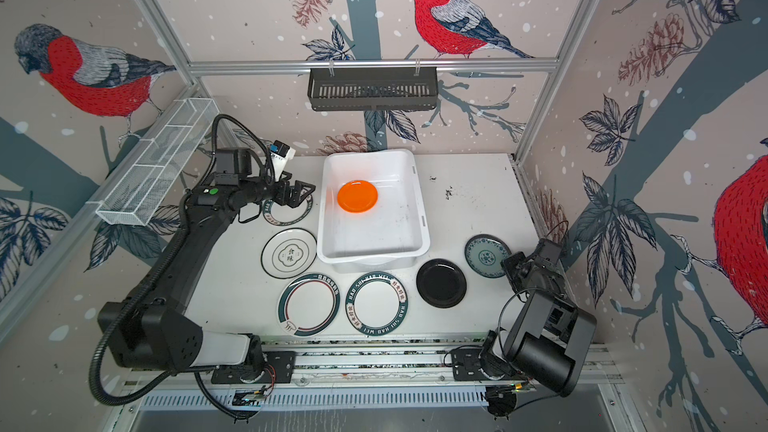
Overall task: Place the plates into the plastic bin on the countertop
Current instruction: 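Grip the floral plate's rim with the right gripper and tilt it up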
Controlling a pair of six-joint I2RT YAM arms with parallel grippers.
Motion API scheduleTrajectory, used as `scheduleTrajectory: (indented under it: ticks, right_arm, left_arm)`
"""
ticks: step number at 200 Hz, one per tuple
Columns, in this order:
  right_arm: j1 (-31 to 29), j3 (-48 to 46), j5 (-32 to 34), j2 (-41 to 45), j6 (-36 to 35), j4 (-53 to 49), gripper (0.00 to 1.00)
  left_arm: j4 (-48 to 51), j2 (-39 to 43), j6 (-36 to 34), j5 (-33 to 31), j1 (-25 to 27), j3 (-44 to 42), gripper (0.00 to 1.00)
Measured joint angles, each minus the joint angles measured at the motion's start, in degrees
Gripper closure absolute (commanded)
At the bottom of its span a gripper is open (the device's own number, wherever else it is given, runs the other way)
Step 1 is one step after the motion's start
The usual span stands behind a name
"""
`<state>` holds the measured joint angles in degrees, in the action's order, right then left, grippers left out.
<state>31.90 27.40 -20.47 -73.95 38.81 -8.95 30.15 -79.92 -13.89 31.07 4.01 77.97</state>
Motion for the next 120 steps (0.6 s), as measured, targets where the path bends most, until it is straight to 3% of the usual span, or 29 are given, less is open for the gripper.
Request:
scheduleTrajectory:
  ticks: [120]
  right_arm:
    - [0.0, -3.61, -11.15, -4.83, 1.53, 12.09, 0.74]
  left_arm:
    - [-0.74, -0.66, 0.5, 0.35, 0.0, 0.07, 0.03]
